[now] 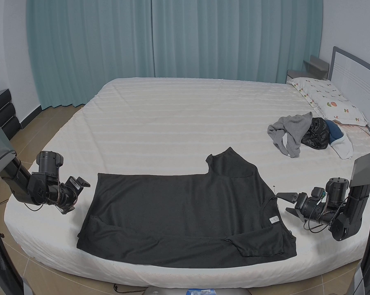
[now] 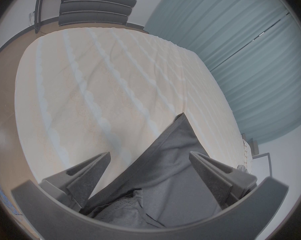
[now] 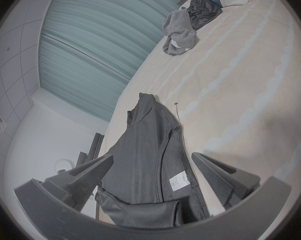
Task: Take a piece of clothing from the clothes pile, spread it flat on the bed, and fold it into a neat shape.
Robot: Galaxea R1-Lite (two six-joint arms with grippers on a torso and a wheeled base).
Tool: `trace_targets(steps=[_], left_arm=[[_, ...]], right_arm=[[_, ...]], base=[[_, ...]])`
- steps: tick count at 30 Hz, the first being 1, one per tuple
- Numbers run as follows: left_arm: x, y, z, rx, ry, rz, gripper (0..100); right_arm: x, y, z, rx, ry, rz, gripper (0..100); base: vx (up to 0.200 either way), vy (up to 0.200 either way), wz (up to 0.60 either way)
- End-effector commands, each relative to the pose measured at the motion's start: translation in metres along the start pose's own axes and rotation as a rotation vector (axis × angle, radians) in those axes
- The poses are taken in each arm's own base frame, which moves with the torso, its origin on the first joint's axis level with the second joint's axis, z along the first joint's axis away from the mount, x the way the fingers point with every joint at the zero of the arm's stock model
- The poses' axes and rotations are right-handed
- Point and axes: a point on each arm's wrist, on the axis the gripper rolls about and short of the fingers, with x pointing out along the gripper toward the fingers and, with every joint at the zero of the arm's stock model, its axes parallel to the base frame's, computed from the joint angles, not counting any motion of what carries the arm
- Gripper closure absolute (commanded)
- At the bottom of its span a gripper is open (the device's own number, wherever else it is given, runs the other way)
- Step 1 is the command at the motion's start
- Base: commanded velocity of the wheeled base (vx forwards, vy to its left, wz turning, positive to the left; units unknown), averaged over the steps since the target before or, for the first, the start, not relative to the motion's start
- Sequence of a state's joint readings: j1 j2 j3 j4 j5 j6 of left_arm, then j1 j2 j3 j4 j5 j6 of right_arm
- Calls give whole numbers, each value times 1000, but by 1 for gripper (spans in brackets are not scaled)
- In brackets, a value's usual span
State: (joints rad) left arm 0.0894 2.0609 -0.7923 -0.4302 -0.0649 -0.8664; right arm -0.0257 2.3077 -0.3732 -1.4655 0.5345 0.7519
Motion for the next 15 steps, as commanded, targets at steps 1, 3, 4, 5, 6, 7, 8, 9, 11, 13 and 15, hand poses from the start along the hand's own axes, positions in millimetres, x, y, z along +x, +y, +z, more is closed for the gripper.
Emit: trace_targets(steps=[1, 3, 4, 5, 6, 7, 8, 9, 11, 13, 15], left_arm=[[-3, -1, 2, -26, 5, -19, 0], [-3, 0, 3, -34, 14, -25, 0], [-4, 0, 4, -36, 13, -29, 0], [-4, 0, 4, -36, 13, -29, 0], [-5, 0, 4, -35, 14, -33, 0], [-5, -1, 4, -35, 13, -36, 0], [-5, -1, 4, -33, 13, -36, 0], [-5, -1, 5, -33, 12, -37, 0], [-4, -1, 5, -34, 8, -44, 0], [-2, -3, 6, -34, 2, -63, 0], [-1, -7, 6, -29, 6, -89, 0]], right_arm=[[1, 1, -2, -2, 5, 1, 0], [1, 1, -2, -1, 6, 3, 0], [0, 1, -1, -2, 3, 3, 0], [0, 1, -1, -2, 3, 3, 0], [0, 2, -1, -2, 4, 4, 0], [0, 1, -1, -1, 4, 2, 0], [1, 1, -1, -3, 3, 3, 0], [1, 1, -1, -2, 3, 3, 0], [1, 1, -1, -2, 4, 4, 0], [2, 2, -2, -3, 9, 6, 0], [2, 2, -2, -3, 10, 6, 0]], base=[[0, 0, 0], [0, 200, 0], [0, 200, 0], [0, 200, 0], [0, 200, 0], [0, 200, 0], [0, 0, 0], [0, 0, 0], [0, 0, 0], [0, 0, 0], [0, 0, 0]])
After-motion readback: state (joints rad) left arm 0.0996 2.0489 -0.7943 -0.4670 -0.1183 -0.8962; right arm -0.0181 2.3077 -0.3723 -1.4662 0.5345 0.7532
